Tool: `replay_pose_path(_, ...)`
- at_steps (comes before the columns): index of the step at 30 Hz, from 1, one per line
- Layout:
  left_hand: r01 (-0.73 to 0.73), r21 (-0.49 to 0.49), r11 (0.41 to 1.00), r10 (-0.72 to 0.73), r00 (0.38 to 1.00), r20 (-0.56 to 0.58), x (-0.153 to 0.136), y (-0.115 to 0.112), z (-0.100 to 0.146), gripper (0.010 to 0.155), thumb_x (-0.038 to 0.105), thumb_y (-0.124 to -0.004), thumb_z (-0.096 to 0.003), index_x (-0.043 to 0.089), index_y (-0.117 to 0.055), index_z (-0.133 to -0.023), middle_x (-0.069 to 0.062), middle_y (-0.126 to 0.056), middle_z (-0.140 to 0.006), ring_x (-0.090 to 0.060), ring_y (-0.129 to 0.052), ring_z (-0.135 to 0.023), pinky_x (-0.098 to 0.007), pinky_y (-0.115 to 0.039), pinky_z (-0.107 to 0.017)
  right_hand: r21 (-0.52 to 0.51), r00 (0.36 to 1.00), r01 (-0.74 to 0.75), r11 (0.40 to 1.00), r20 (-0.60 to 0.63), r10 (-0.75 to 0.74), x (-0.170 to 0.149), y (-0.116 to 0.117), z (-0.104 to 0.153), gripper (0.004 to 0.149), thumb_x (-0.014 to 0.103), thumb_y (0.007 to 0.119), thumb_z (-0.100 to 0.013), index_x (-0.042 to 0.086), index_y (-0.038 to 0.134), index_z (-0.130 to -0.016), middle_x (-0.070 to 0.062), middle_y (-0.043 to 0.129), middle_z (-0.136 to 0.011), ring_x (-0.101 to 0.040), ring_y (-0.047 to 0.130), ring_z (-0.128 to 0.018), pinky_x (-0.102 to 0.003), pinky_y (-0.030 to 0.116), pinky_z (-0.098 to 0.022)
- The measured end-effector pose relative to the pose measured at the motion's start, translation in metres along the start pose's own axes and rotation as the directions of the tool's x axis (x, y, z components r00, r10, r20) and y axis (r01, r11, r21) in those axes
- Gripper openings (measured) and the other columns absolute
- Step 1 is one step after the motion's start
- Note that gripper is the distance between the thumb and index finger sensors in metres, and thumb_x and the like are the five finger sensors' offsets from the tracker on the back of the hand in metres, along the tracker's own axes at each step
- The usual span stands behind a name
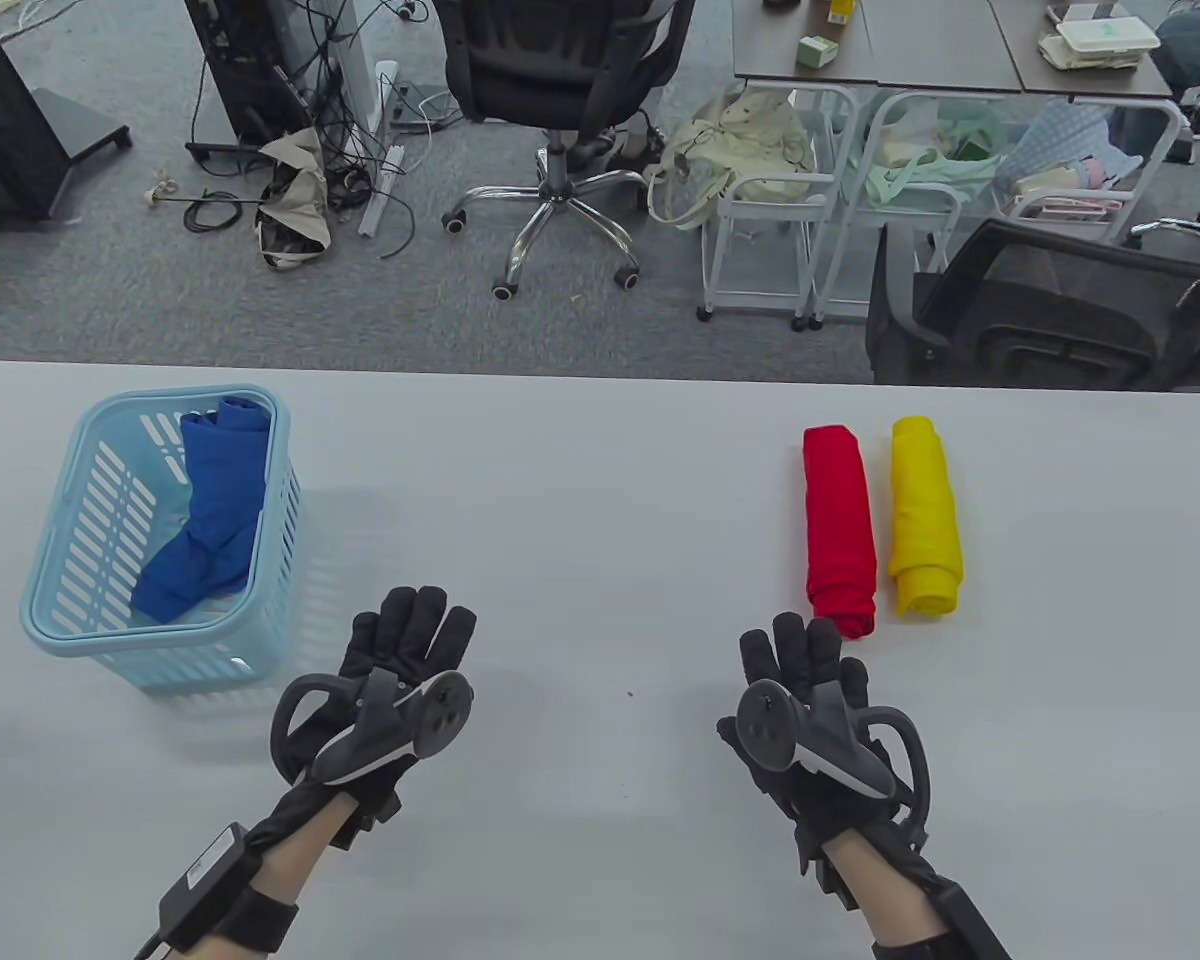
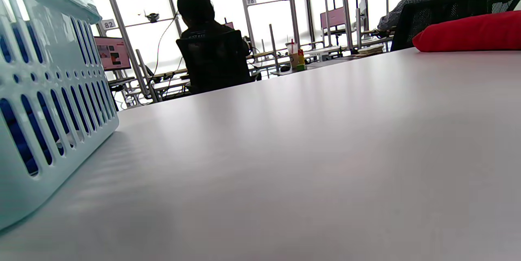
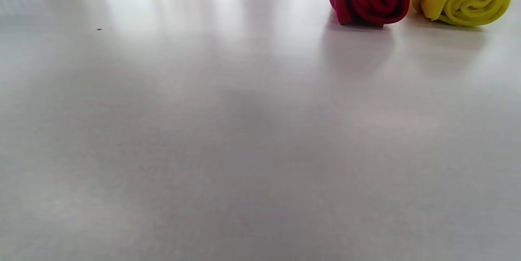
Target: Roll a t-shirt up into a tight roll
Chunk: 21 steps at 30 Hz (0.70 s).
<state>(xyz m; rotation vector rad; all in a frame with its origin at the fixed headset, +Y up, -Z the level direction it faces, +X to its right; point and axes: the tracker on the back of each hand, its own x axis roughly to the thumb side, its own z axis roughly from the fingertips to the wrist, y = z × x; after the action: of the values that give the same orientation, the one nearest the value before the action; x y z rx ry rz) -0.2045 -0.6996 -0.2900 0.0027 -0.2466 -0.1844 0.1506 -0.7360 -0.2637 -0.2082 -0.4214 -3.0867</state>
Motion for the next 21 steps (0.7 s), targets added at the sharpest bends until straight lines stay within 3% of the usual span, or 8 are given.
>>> replay_pose_path(6, 0.003, 0.053, 0.999, 0.002, 0.995, -0.1, -0.05, 0.063, -0.026, 0.067, 0.054, -0.046, -0.0528, 0.035, -0.028, -0.114, -0.005, -0.032, -0.126, -0.034, -0.044, -0.116, -0.054, -0.05, -0.083, 0.003, 1.0, 0.014, 1.0, 0.003, -0.014, -0.001, 0.0, 0.0, 0.083, 0.057, 0.046, -0.06, 0.017, -0.004, -0.113, -0.018, -0.012, -0.114, -0.051, -0.011, -0.104, -0.066, 0.015, -0.074)
replay_pose_path(11, -0.019, 0.001, 1.0, 0.019, 0.976, -0.217, -0.104, 0.091, -0.055, 0.067, 0.055, -0.045, -0.0528, 0.035, -0.028, -0.115, -0.006, -0.033, -0.126, -0.035, -0.045, -0.116, -0.055, -0.052, -0.082, 0.0, 1.0, 0.023, 1.0, 0.007, -0.023, -0.002, -0.001, 0.0, 0.083, 0.057, 0.046, -0.06, 0.017, -0.004, -0.113, -0.019, -0.011, -0.115, -0.051, -0.01, -0.104, -0.066, 0.016, -0.074)
replay_pose_path(17, 0.028, -0.119, 0.992, -0.066, 0.943, -0.326, -0.164, 0.101, -0.093, 0.064, 0.051, -0.051, -0.054, 0.04, -0.03, -0.114, -0.005, -0.033, -0.127, -0.034, -0.045, -0.117, -0.056, -0.052, -0.082, 0.014, 0.998, 0.062, 0.998, 0.031, -0.062, -0.003, 0.0, -0.001, 0.084, 0.058, 0.046, -0.06, 0.016, -0.005, -0.112, -0.019, -0.01, -0.115, -0.052, -0.008, -0.105, -0.066, 0.018, -0.074)
replay_pose_path(21, -0.025, -0.187, 0.982, -0.057, 0.908, -0.416, -0.196, 0.086, -0.114, 0.065, 0.05, -0.053, -0.0542, 0.042, -0.028, -0.113, -0.004, -0.034, -0.127, -0.032, -0.046, -0.117, -0.056, -0.051, -0.083, 0.014, 0.996, 0.083, 0.996, 0.043, -0.083, -0.002, -0.002, 0.0, 0.085, 0.058, 0.045, -0.06, 0.014, -0.006, -0.112, -0.02, -0.01, -0.114, -0.053, -0.007, -0.105, -0.066, 0.019, -0.074)
